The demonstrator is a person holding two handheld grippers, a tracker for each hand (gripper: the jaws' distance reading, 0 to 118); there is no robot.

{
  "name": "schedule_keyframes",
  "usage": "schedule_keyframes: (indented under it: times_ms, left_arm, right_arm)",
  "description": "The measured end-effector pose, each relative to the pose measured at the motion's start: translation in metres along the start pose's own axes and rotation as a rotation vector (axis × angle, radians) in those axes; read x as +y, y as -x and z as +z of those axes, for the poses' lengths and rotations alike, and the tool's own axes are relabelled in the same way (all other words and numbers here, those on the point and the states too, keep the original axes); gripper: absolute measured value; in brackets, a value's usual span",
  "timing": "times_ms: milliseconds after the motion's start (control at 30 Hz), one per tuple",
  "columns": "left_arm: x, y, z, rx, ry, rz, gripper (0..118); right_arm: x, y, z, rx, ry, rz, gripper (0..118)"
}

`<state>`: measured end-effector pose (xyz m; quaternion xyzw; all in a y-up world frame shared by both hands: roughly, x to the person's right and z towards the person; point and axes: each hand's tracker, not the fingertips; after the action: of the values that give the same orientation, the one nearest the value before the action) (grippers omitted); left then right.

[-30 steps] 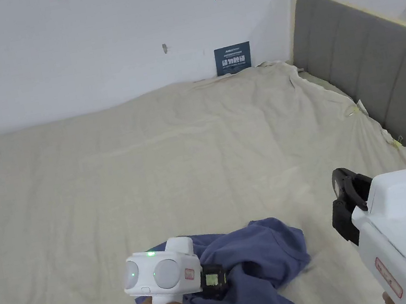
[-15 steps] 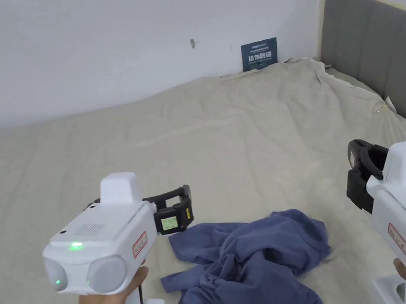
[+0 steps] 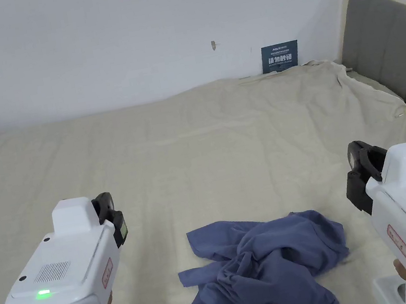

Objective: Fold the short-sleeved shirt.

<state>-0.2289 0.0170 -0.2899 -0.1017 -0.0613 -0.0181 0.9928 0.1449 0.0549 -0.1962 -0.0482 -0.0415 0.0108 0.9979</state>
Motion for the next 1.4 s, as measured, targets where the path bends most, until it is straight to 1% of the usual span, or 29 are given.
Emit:
schedule_keyframes:
  times_ms: [233,367,467,500,600,767,900,967,1033,1067,1100,1133,1200,1300,1400]
  left_arm:
    - [-0.005,0.005,0.003,0.043,-0.006,0.017,0]
    - [-0.004,0.005,0.001,0.042,0.01,0.028,0]
    - [-0.006,0.002,-0.007,0.021,0.092,0.046,0]
    - [-0.008,0.001,-0.011,0.015,0.16,0.052,0]
    - [-0.02,-0.003,-0.02,-0.034,0.27,0.107,0]
    - [-0.053,-0.017,-0.035,-0.08,0.449,0.13,0]
    - [-0.086,-0.03,-0.043,-0.127,0.587,0.181,0]
    - [-0.102,-0.036,-0.045,-0.138,0.639,0.193,10]
    - [-0.117,-0.043,-0.048,-0.137,0.687,0.187,33]
    - [-0.123,-0.047,-0.048,-0.126,0.704,0.185,48]
    - [-0.13,-0.05,-0.049,-0.115,0.743,0.18,66]
    - [-0.136,-0.053,-0.05,-0.113,0.764,0.181,74]
    - [-0.148,-0.059,-0.05,-0.109,0.806,0.169,82]
    - [-0.164,-0.068,-0.052,-0.077,0.839,0.145,82]
    - [-0.178,-0.077,-0.05,-0.083,0.868,0.12,81]
  right_arm:
    - [-0.002,0.0,-0.003,0.01,0.003,0.002,0]
    - [-0.004,-0.001,-0.005,0.009,0.005,-0.003,0]
    - [-0.007,-0.002,-0.006,0.01,0.011,-0.006,0]
    - [-0.008,-0.002,-0.006,0.009,0.013,-0.006,0]
    - [-0.008,-0.002,-0.005,0.008,0.019,-0.011,0]
    - [-0.012,-0.003,-0.007,0.005,0.03,-0.013,0]
    - [-0.015,-0.004,-0.008,0.006,0.042,-0.011,0]
    - [-0.018,-0.006,-0.009,0.004,0.049,-0.011,0]
    - [-0.022,-0.008,-0.011,0.002,0.056,-0.015,0]
    - [-0.023,-0.009,-0.012,0.002,0.06,-0.017,0]
    - [-0.025,-0.01,-0.013,0.0,0.065,-0.019,0]
    - [-0.027,-0.01,-0.013,0.0,0.069,-0.02,0]
    - [-0.03,-0.012,-0.015,-0.002,0.077,-0.021,0]
    - [-0.034,-0.013,-0.017,-0.003,0.09,-0.026,0]
    - [-0.039,-0.015,-0.02,-0.002,0.102,-0.033,0]
